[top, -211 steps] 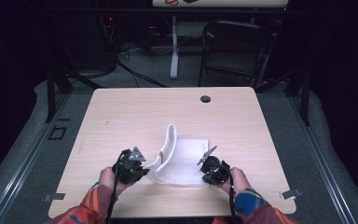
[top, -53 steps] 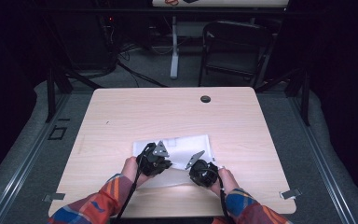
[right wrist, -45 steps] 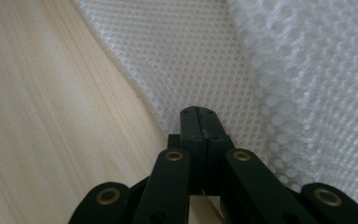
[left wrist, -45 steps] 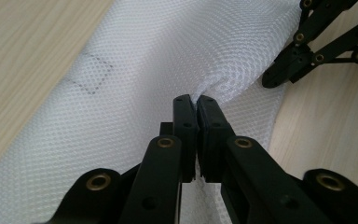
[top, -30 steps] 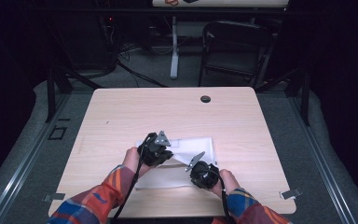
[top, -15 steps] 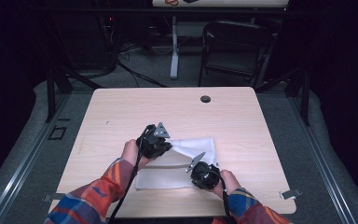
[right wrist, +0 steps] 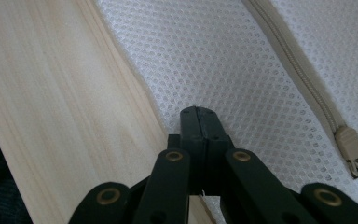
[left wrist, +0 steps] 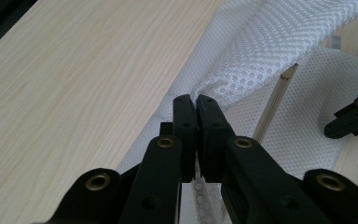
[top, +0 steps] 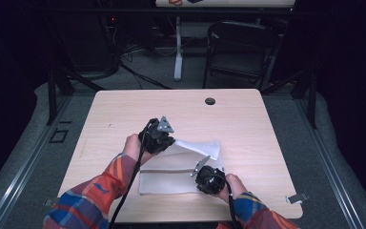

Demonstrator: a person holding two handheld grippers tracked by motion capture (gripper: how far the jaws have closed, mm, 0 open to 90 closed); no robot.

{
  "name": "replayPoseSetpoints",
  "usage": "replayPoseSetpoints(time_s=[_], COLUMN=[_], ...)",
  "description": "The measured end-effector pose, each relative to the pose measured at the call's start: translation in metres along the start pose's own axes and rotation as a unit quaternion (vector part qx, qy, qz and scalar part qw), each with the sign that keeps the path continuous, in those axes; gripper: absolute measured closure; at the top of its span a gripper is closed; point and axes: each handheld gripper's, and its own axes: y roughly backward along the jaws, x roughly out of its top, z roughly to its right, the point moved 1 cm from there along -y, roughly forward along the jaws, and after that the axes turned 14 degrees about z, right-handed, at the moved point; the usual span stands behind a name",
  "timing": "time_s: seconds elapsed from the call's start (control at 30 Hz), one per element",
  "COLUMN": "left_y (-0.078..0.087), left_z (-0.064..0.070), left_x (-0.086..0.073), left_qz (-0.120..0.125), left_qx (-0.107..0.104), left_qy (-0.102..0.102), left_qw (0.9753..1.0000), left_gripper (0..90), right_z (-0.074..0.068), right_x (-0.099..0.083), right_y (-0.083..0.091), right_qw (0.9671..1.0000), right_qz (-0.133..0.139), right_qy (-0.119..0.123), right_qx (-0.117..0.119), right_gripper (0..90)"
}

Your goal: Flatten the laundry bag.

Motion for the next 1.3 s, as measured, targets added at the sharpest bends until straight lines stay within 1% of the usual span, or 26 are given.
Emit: replayPoseSetpoints(time_s=[0.07, 0.1, 0.13, 0.23, 0.37, 0.47, 0.63, 0.67, 0.73, 0.77, 0.83, 0.87, 0.97, 1.03, 1.1, 1.2, 1.27, 1.3], left_y=[0.0, 0.0, 0.001, 0.002, 0.003, 0.003, 0.003, 0.003, 0.002, 0.002, 0.002, 0.002, 0.0, -0.002, -0.005, -0.009, -0.012, -0.013], left_z=[-0.001, -0.002, -0.003, -0.006, -0.009, -0.013, -0.018, -0.019, -0.021, -0.023, -0.025, -0.026, -0.028, -0.03, -0.032, -0.034, -0.036, -0.037], left_x=[0.002, 0.003, 0.004, 0.007, 0.012, 0.015, 0.02, 0.021, 0.023, 0.024, 0.027, 0.028, 0.032, 0.033, 0.035, 0.036, 0.037, 0.037], left_qz=[-0.002, 0.0, -0.002, 0.0, 0.004, 0.007, 0.01, 0.011, 0.014, 0.015, 0.017, 0.018, 0.019, 0.023, 0.024, 0.027, 0.027, 0.028], left_qx=[0.001, 0.004, 0.003, 0.008, 0.017, 0.023, 0.032, 0.036, 0.04, 0.043, 0.047, 0.049, 0.055, 0.058, 0.06, 0.065, 0.068, 0.07], left_qy=[-0.002, -0.005, -0.003, -0.007, -0.007, -0.006, -0.01, -0.009, -0.008, -0.008, -0.012, -0.014, -0.018, -0.014, -0.014, -0.013, -0.012, -0.013], left_qw=[1.0, 1.0, 1.0, 0.9999, 0.9998, 0.9997, 0.9994, 0.9992, 0.9991, 0.9989, 0.9987, 0.9986, 0.9982, 0.998, 0.9978, 0.9974, 0.9972, 0.9971], left_gripper=[87.2, 87.1, 87.2, 87.1, 87.1, 87.1, 87.1, 87.1, 87.1, 87.1, 87.1, 87.1, 87.1, 87.1, 87.1, 87.0, 87.1, 87.1], right_z=[0.0, 0.0, 0.0, 0.0, 0.0, -0.001, -0.002, -0.002, -0.003, -0.003, -0.003, -0.004, -0.005, -0.006, -0.008, -0.009, -0.01, -0.009], right_x=[0.0, 0.0, 0.0, -0.001, -0.001, -0.002, -0.002, -0.002, -0.002, -0.002, -0.002, -0.002, -0.002, -0.002, -0.003, -0.003, -0.003, -0.003], right_y=[0.0, 0.0, 0.0, 0.0, 0.001, 0.001, 0.002, 0.003, 0.003, 0.003, 0.005, 0.005, 0.005, 0.005, 0.005, 0.005, 0.005, 0.005], right_qw=[1.0, 1.0, 1.0, 1.0, 1.0, 1.0, 0.9999, 0.9999, 0.9998, 0.9998, 0.9997, 0.9997, 0.9996, 0.9995, 0.9994, 0.9994, 0.9992, 0.9991], right_qz=[0.002, 0.0, 0.0, 0.0, 0.002, -0.002, -0.008, -0.01, -0.013, -0.015, -0.022, -0.023, -0.021, -0.024, -0.02, -0.023, -0.023, -0.026], right_qy=[-0.002, 0.002, 0.002, 0.0, -0.002, -0.005, -0.006, -0.003, -0.004, -0.004, 0.003, 0.003, -0.003, -0.004, -0.009, -0.008, -0.012, -0.009], right_qx=[0.001, -0.001, 0.0, 0.005, 0.005, 0.007, 0.009, 0.008, 0.013, 0.012, 0.011, 0.012, 0.019, 0.021, 0.027, 0.024, 0.029, 0.033], right_gripper=[90.0, 90.0, 90.0, 90.0, 90.0, 90.0, 90.0, 90.0, 90.0, 90.0, 90.0, 90.0, 90.0, 90.0, 90.0, 90.0, 90.0, 90.0])
